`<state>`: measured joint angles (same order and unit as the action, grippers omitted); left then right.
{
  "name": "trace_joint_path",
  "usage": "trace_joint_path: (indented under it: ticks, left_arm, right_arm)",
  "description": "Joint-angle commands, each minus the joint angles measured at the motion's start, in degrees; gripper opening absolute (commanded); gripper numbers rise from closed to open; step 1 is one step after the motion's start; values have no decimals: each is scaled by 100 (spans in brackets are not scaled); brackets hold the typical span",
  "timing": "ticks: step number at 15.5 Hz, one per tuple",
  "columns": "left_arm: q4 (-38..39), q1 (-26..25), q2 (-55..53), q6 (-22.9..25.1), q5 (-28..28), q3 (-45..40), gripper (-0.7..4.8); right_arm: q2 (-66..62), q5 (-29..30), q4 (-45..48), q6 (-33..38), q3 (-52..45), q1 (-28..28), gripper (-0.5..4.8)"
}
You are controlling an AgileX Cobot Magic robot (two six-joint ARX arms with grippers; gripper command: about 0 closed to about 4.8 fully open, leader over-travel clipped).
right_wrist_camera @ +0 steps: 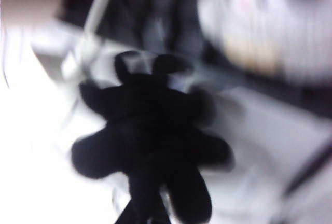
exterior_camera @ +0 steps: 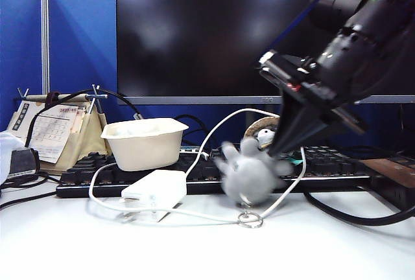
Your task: Identity fluffy octopus among items on the table, put them into the paper lunch box.
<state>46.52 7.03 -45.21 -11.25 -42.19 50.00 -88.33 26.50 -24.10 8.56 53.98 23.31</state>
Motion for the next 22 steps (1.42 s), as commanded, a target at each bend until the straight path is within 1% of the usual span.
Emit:
trace_joint_path:
  ticks: [1, 4, 6, 7, 9, 10, 12, 15, 20, 22]
  left_arm:
    - [-26, -4, 9, 31, -35, 24, 30]
    - [-31, -4, 9, 31, -4, 24, 30]
    - [-33, -4, 9, 31, -4, 24, 30]
    - [-33, -4, 9, 31, -4, 24, 30]
    - [-33, -4, 9, 31, -4, 24, 30]
    - [-33, -4, 9, 31, -7, 24, 30]
    - [-31, -4, 9, 31, -7, 24, 30]
    - [-26, -4, 11, 31, -7, 24, 30]
    - [-28, -4, 9, 31, -7, 24, 30]
    - [-31, -4, 9, 31, -7, 24, 30]
  right_arm:
    - [470, -2, -291, -173, 35, 11, -6]
    - [1377, 79, -610, -116, 74, 11, -6]
    - [1631, 87, -844, -105, 199, 15, -6]
    - [1722, 186, -1075, -107, 426, 96, -6]
    - [1722, 415, -1158, -68, 772, 289, -6]
    - [1714, 407, -1113, -46, 968, 472, -6]
    - [1666, 400, -765, 72, 1180, 824, -6]
    - [1292, 378, -133, 223, 1272, 1029, -6]
    - [330, 669, 1169, 190, 1272, 1032, -6]
    - [11, 970, 1659, 190, 1274, 1032, -6]
